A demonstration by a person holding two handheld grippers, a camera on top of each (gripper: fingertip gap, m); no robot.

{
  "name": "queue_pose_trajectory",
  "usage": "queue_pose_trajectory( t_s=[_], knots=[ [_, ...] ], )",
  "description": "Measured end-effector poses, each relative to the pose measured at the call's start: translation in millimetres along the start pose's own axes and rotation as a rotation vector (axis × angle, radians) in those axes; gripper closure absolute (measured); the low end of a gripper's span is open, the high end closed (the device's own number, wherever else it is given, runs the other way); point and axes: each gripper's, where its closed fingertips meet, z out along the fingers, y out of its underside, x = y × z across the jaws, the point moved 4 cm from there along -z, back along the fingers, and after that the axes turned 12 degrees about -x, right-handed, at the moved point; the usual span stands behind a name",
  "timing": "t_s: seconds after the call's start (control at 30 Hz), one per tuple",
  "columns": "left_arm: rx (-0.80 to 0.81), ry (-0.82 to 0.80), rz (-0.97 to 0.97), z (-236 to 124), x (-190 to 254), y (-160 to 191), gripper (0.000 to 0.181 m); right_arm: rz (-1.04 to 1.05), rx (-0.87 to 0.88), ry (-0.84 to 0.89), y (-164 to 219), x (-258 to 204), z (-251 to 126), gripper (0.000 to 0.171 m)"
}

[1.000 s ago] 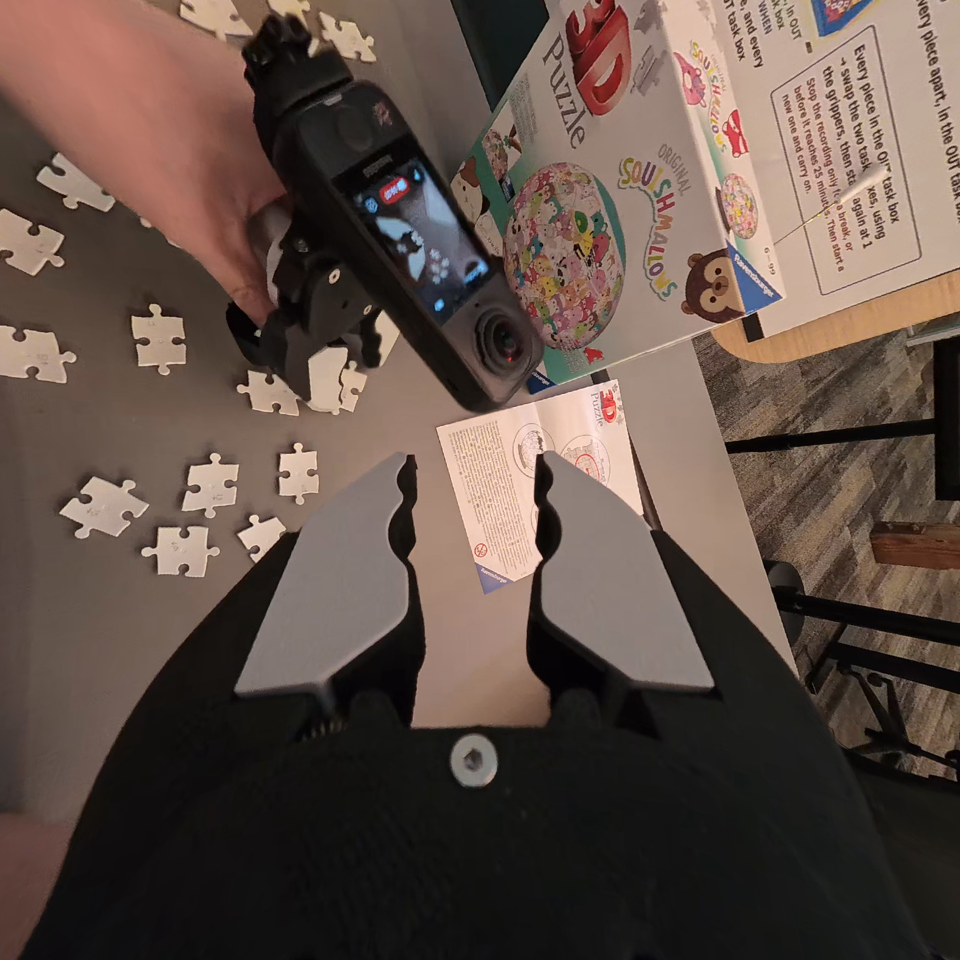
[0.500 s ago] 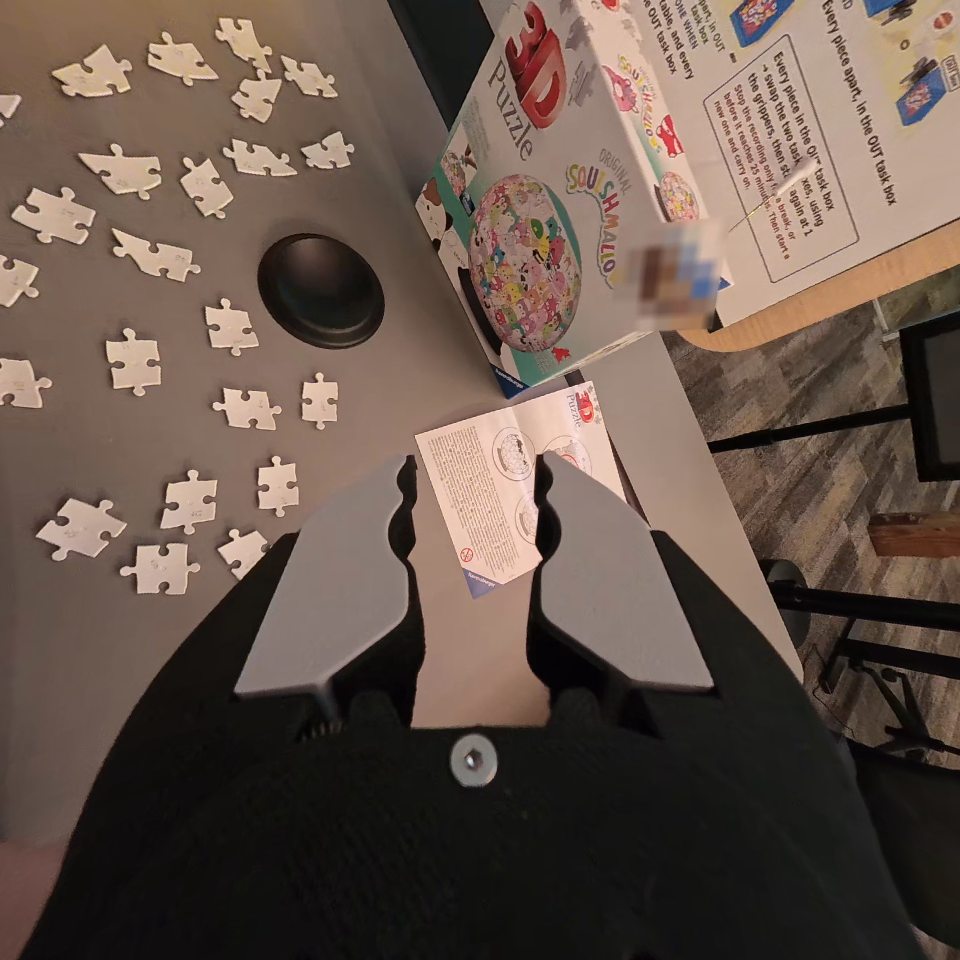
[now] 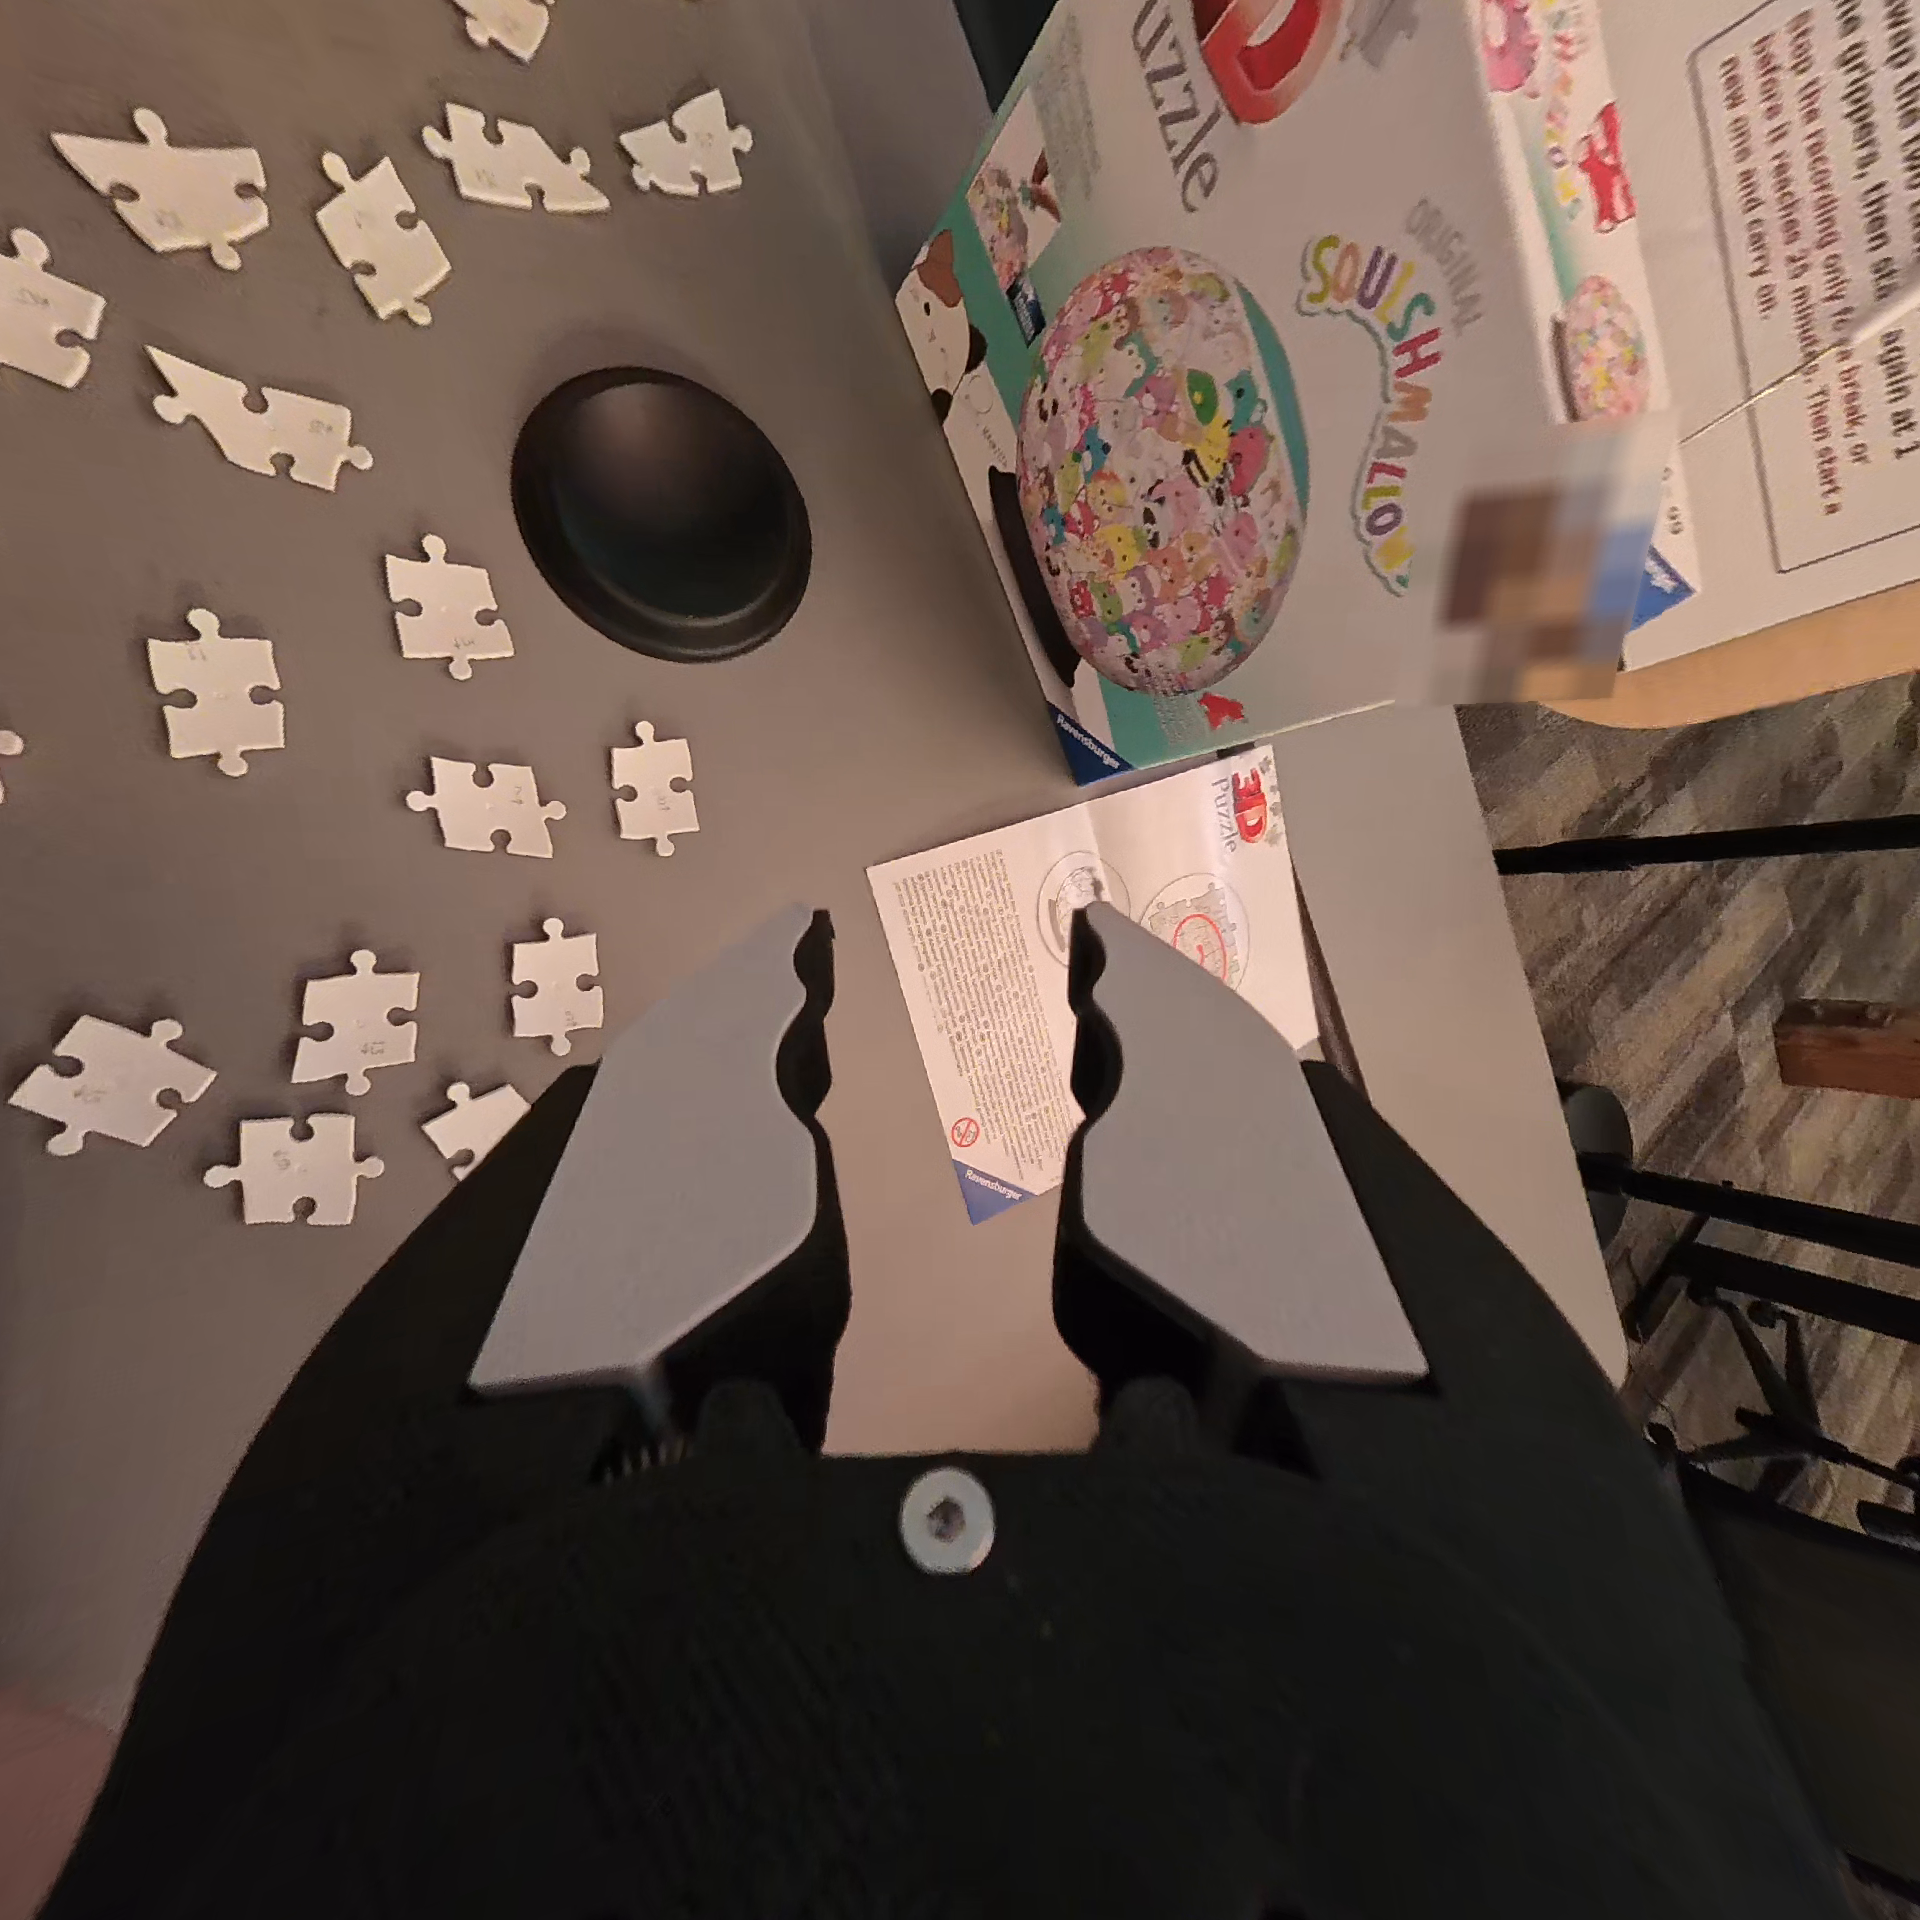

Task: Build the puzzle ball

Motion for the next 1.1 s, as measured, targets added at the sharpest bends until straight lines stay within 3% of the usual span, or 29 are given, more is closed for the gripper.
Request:
queue_pose_trajectory(
  t_s=[0.7,0.8,0.9,1.1],
  knots=[
    [-0.015,0.117,0.106,21.7,-5.1,-18.4,0.134,-0.015,-0.078,-0.028,1.4,-3.8,17.8,0.126],
    [-0.023,0.158,0.089,22.5,-4.8,-18.1,0.14,-0.017,-0.086,-0.03,2.2,-4.5,18.6,0.126],
    [-0.02,0.118,0.075,23.9,-9.7,-17.9,0.158,-0.015,-0.082,-0.031,2.0,-4.0,18.1,0.127],
    [-0.031,0.114,0.074,23.3,-9.9,-17.4,0.158,-0.022,-0.089,-0.035,1.3,-5.5,20.0,0.127]
  ],
)
